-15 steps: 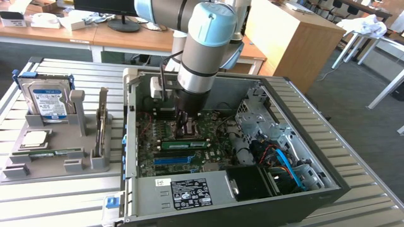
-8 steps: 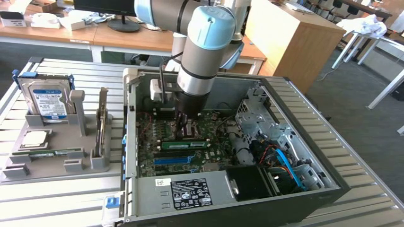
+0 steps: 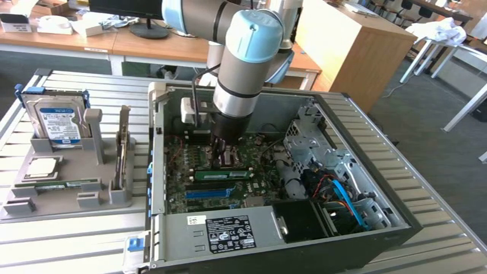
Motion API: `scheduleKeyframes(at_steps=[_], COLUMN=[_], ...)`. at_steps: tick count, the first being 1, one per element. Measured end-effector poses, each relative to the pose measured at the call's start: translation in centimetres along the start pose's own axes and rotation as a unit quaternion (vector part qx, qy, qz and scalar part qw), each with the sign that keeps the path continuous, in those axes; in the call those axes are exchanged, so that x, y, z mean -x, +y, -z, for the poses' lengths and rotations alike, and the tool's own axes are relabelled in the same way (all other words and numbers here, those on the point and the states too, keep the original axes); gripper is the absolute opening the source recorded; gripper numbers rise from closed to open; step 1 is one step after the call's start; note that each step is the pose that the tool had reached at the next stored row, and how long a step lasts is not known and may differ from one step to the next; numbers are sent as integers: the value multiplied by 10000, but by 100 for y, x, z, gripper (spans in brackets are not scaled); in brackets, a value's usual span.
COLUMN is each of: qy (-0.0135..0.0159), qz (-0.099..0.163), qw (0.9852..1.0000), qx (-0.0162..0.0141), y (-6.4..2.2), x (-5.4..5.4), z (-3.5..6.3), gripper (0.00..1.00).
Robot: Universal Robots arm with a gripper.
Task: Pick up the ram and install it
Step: 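Press down the ram until it locks into place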
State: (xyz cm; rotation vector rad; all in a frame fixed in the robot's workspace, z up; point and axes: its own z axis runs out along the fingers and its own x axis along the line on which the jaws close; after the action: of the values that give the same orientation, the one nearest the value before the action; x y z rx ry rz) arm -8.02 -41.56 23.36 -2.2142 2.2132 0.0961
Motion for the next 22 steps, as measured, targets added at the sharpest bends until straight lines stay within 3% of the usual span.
scheduleKeyframes(at_steps=[22], qy=[2], qz=[0], qw=[10000], qx=[1], y=[-3], x=[-5], z=[-88], gripper=[10])
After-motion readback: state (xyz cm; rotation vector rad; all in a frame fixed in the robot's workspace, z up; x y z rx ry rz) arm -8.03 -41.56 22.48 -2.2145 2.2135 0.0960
